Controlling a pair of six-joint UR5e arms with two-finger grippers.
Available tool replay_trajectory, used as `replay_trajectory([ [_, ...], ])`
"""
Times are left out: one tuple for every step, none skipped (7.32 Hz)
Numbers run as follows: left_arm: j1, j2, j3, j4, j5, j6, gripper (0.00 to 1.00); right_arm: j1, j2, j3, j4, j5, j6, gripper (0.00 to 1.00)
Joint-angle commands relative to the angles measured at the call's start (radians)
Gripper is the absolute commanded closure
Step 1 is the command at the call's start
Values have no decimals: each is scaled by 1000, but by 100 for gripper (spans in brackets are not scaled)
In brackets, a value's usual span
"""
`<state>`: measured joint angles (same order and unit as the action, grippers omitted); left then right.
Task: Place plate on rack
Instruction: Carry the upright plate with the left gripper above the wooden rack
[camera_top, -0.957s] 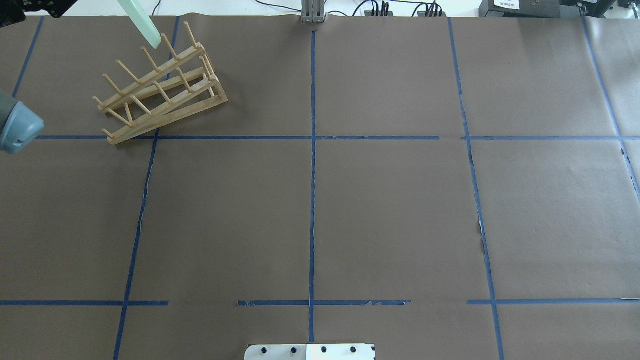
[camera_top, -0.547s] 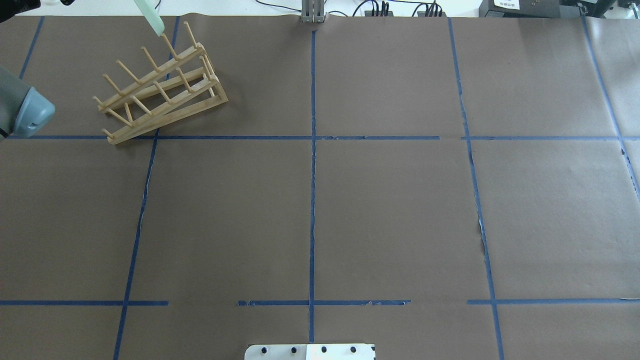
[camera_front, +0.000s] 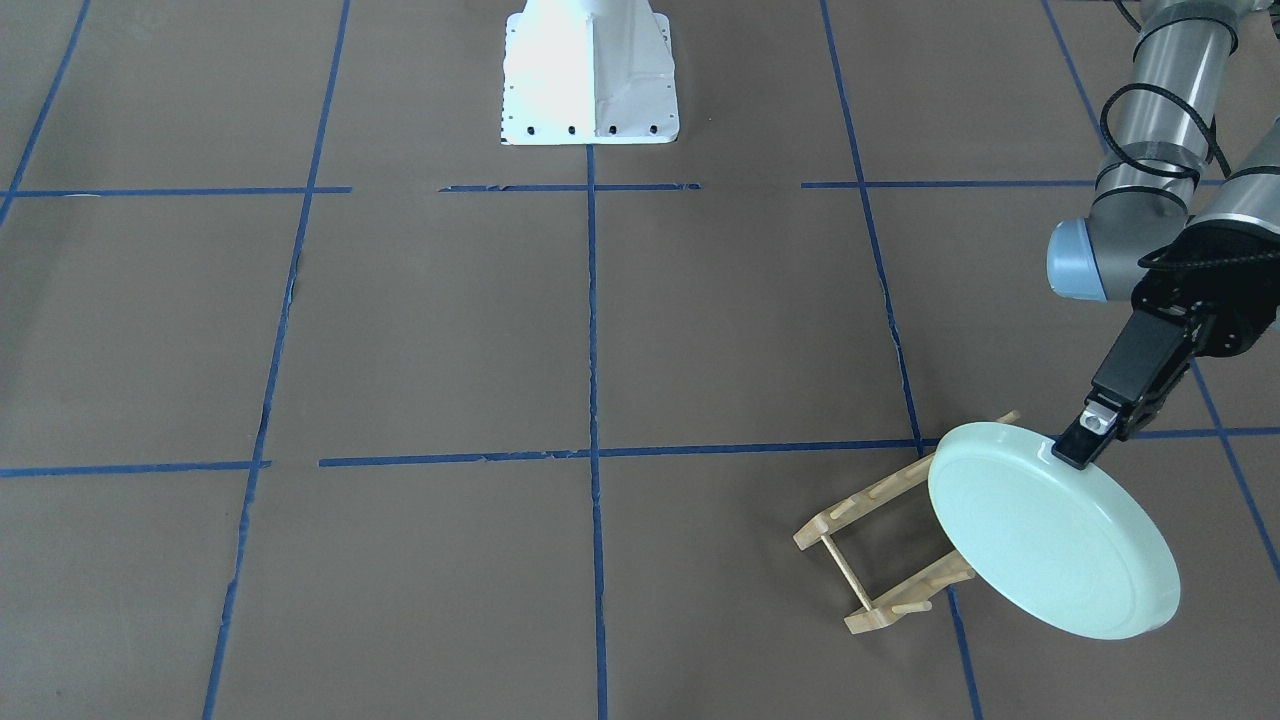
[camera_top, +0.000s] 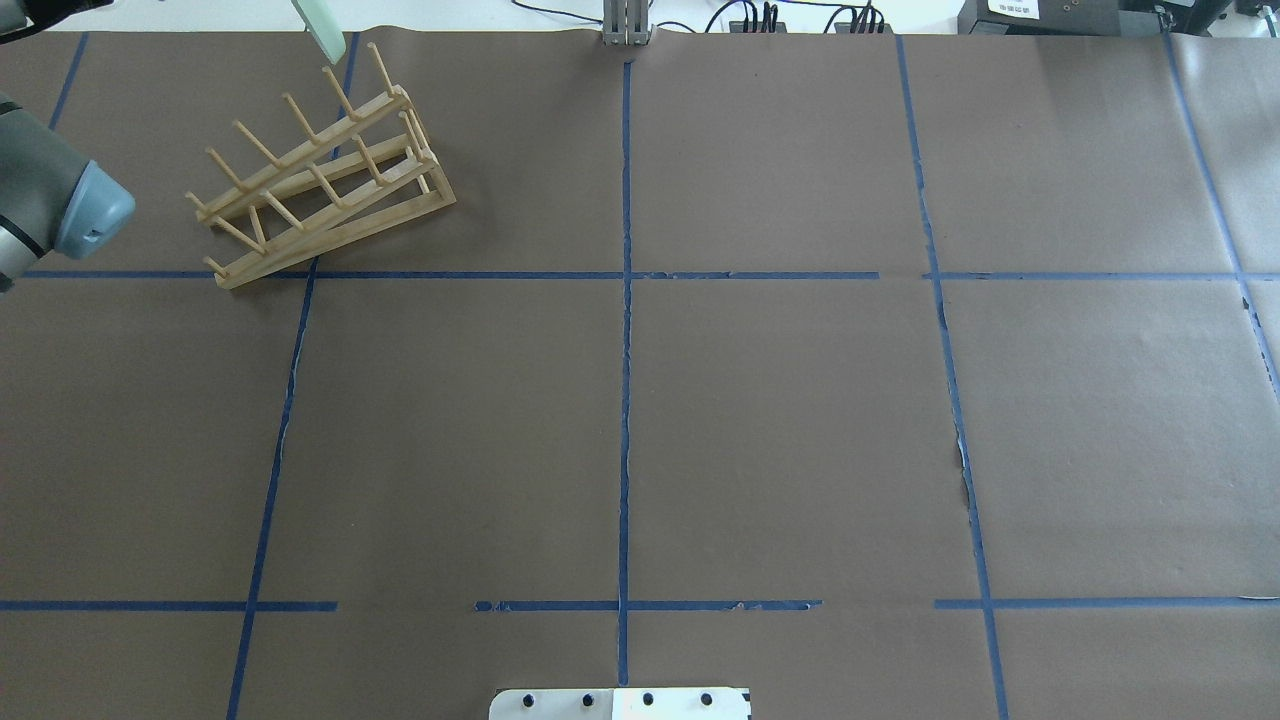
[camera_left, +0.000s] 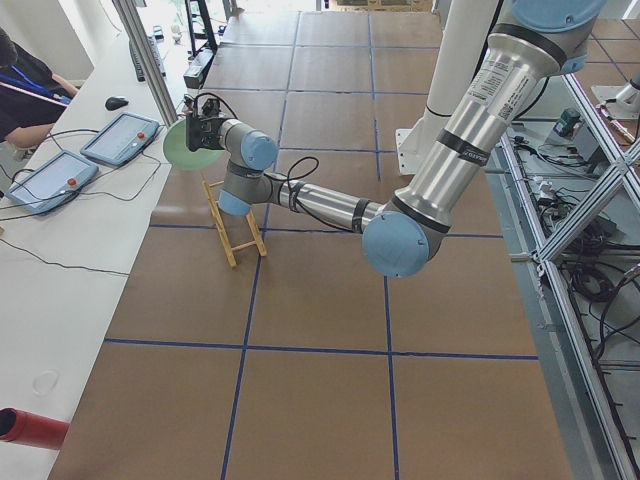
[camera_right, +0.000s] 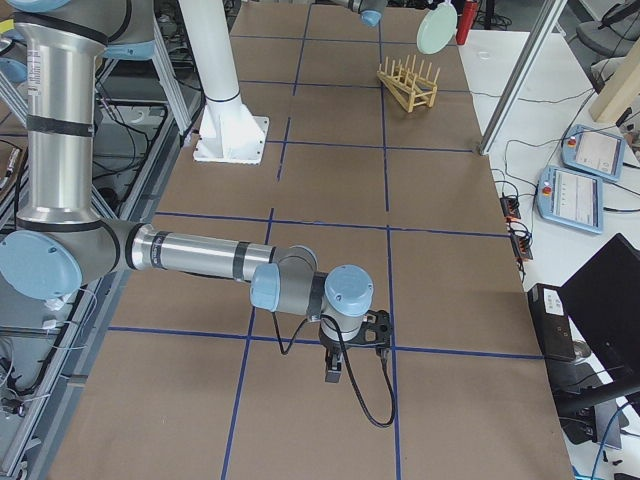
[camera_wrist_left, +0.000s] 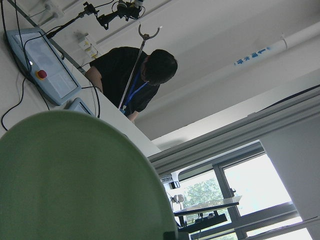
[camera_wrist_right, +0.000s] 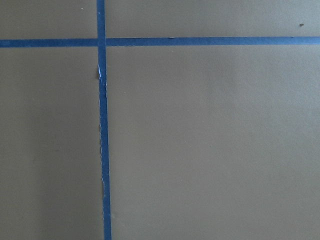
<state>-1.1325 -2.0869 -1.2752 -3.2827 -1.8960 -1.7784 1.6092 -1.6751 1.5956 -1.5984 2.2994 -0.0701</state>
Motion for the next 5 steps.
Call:
replay_trajectory([
  [29, -1, 8, -1, 2, 8, 100, 0, 0, 0, -2, 0, 0, 0],
  [37, -1, 13, 0, 3, 13, 100, 0, 0, 0, 0, 0, 0, 0],
  [39, -4, 25, 0, 3, 14, 100, 0, 0, 0, 0, 0, 0, 0],
  [40, -7, 30, -1, 3, 14, 100, 0, 0, 0, 0, 0, 0, 0],
  [55, -7, 30, 0, 6, 14, 100, 0, 0, 0, 0, 0, 0, 0],
])
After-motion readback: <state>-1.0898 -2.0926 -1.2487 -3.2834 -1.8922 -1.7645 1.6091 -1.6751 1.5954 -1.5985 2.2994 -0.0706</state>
